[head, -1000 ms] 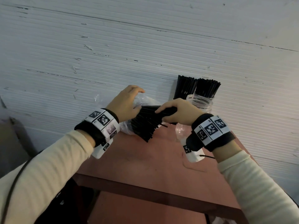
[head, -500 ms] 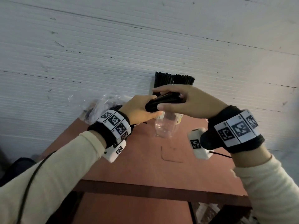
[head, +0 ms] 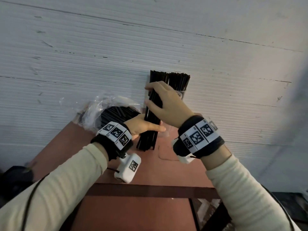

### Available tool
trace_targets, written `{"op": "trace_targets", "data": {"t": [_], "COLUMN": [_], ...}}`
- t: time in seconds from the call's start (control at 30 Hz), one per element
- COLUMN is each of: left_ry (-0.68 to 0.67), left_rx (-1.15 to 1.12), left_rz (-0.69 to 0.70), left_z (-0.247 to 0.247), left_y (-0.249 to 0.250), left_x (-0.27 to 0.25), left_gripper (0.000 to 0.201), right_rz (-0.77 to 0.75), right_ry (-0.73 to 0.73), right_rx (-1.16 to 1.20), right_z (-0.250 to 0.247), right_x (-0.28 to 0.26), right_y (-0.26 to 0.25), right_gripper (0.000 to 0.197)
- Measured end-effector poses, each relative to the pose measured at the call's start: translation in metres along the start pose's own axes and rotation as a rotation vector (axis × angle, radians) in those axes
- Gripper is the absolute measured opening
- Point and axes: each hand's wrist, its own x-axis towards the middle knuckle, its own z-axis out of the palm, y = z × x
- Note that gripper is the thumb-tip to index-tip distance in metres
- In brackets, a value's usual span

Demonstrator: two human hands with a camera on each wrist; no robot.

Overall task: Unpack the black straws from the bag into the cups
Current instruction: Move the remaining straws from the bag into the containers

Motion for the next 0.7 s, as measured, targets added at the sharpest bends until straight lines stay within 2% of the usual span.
{"op": "trace_targets", "data": {"t": [0.17,0.27,0.33,0.4,0.5,0.6,0.67,0.7], "left_ry": [-0.051,0.006,0.024,-0.026,-0.177,-0.345,-0.375,-0.373], "left_rx": [0.140,0.204,0.178,0.184,0.211,0.378,0.501,0.475], "left_rz": [-0.027,-0.018,0.029,0.081,0.151,0.125,0.145,0.147], "left_z": [-0.001,-0.002,-0.004,-0.005,-0.001,0.001,0.000,0.001], "left_y": [-0.003,0.000,0.007,0.018,0.037,0.051,0.048,0.044], "left_x": [0.004,0.002,-0.001,-0.008,-0.022,-0.036,-0.037,-0.036], "left_gripper": [0.036,0.053,0.044,0.033,0.027,0.021,0.019,0.018], "right_rz": [-0.009,-0.009,0.031,0.135,0.238,0.252,0.228,0.199], "right_ry": [0.020,0.073,0.165,0.216,0.099,-0.164,-0.287,-0.294], "right_rx": [0.002,0.029,0.109,0.197,0.274,0.388,0.469,0.473], "right_z": [0.002,-0.004,-0.014,-0.026,-0.034,-0.028,-0.021,-0.019], "right_x": [-0.002,-0.004,-0.006,-0.010,-0.018,-0.024,-0.027,-0.027], "right_y": [-0.004,-0.004,-0.002,0.000,0.002,0.002,0.001,0.000], "right_gripper": [0.044,0.071,0.093,0.103,0.091,0.067,0.041,0.026]}}
